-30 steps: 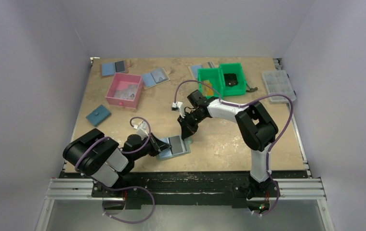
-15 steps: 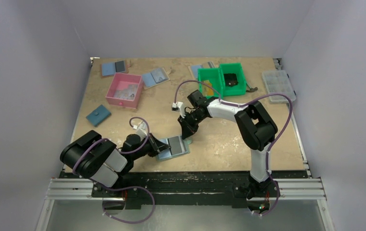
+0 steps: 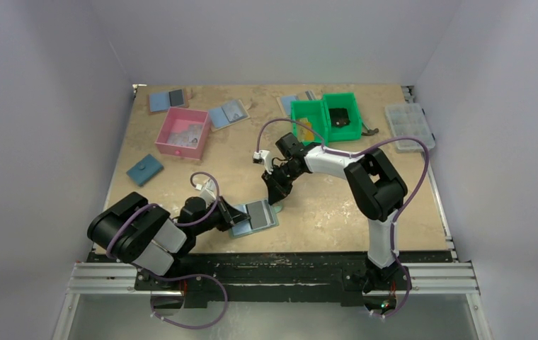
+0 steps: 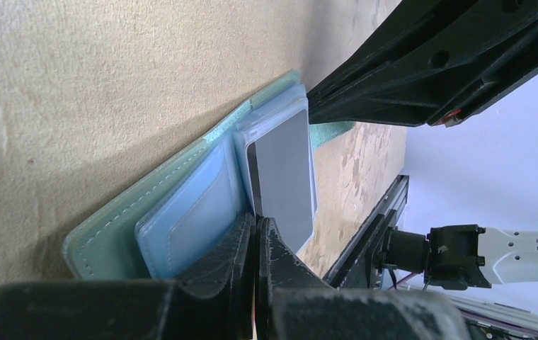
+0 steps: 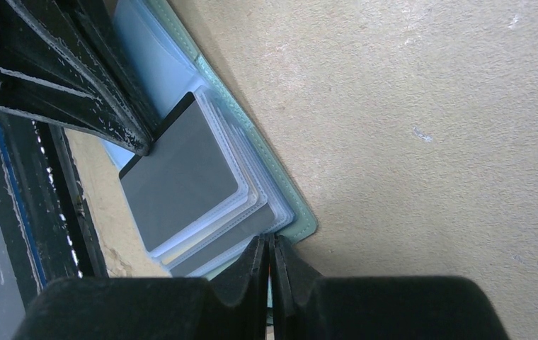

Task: Take the credit cards out of the card holder
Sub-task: Remove the credit card from the card holder.

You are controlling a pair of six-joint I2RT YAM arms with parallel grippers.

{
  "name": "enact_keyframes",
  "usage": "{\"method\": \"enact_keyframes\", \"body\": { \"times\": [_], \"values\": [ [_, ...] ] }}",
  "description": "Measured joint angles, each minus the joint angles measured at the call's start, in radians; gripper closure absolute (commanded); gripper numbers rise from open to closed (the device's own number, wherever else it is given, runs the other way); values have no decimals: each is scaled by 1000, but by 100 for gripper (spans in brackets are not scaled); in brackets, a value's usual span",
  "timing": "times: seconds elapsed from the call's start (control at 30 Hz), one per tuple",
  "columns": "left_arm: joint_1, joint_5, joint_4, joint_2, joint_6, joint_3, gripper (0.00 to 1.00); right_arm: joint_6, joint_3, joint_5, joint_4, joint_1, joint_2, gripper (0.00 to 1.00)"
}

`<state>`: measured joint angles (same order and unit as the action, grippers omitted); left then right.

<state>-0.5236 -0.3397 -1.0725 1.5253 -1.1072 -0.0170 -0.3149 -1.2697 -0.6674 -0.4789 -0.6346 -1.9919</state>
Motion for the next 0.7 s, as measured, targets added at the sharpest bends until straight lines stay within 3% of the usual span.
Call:
{"method": "enact_keyframes", "body": {
  "times": [0.7],
  "values": [
    [31, -28, 103, -72, 33, 0, 99, 0, 0, -1, 1, -2, 0, 87]
  ]
}}
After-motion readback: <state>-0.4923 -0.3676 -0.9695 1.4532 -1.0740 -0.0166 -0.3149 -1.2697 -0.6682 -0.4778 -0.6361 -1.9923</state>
